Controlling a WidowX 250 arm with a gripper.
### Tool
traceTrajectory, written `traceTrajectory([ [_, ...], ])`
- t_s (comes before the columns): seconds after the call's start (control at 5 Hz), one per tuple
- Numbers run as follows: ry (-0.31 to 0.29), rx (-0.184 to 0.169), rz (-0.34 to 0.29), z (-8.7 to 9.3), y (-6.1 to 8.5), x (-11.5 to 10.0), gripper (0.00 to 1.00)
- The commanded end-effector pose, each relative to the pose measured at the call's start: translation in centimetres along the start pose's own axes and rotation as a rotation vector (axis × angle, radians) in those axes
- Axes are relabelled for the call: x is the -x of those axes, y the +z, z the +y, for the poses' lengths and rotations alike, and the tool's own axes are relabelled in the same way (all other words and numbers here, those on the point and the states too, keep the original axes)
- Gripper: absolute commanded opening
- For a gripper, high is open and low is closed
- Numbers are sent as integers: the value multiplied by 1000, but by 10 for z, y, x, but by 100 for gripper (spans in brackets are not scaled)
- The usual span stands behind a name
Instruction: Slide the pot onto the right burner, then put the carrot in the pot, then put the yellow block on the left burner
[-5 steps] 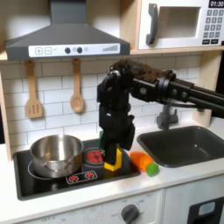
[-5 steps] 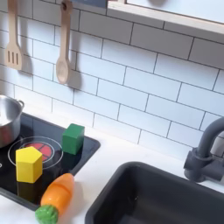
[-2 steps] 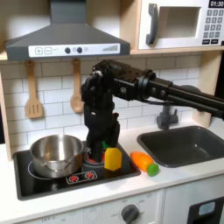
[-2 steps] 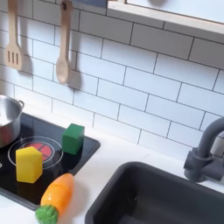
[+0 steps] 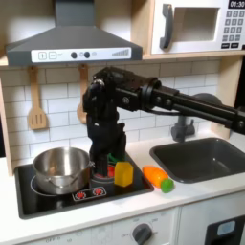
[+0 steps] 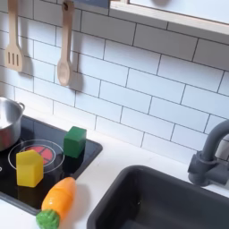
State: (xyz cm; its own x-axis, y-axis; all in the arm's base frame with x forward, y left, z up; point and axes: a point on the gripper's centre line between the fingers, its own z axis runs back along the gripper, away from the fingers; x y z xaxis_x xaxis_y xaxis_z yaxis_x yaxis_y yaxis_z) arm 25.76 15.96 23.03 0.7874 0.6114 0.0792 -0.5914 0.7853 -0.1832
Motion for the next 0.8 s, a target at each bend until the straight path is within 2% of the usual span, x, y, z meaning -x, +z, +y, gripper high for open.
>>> traceTrajectory([
  [0.0,-3,27,-10,-11,-3,-22,100],
  [0.4,16,45,-2,-18,-9,-44,100],
  [0.6,35,37,-19,-15,-7,-52,100],
])
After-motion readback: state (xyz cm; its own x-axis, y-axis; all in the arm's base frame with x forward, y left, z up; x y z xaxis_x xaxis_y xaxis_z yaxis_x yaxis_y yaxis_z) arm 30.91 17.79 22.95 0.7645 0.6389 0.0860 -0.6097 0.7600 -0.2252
